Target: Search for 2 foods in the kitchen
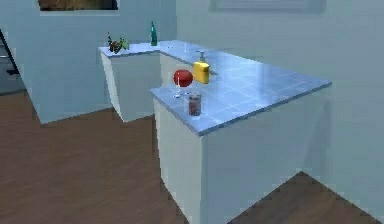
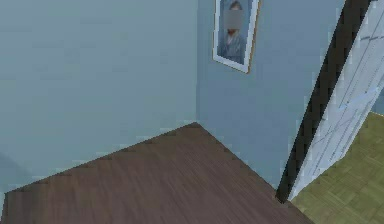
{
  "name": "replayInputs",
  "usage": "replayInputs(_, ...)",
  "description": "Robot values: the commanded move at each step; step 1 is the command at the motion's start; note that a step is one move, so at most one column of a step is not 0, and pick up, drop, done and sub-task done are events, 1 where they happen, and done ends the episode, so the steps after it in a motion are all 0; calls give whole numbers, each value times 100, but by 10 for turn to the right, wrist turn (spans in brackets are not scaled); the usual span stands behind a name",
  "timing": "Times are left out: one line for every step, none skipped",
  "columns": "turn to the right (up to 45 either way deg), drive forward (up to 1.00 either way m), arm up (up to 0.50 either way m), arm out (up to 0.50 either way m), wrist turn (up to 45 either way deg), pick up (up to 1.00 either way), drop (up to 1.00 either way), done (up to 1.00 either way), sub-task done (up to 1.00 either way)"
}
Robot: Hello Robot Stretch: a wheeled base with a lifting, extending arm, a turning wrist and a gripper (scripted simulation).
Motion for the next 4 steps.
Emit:
replayInputs(0, 0, 0, 0, 0, 0, 0, 0, 100)
replayInputs(-390, 0, 0, 0, 0, 0, 0, 0, 0)
replayInputs(0, 25, 0, 0, 0, 0, 0, 0, 0)
replayInputs(420, 0, 0, 0, 0, 0, 0, 0, 0)
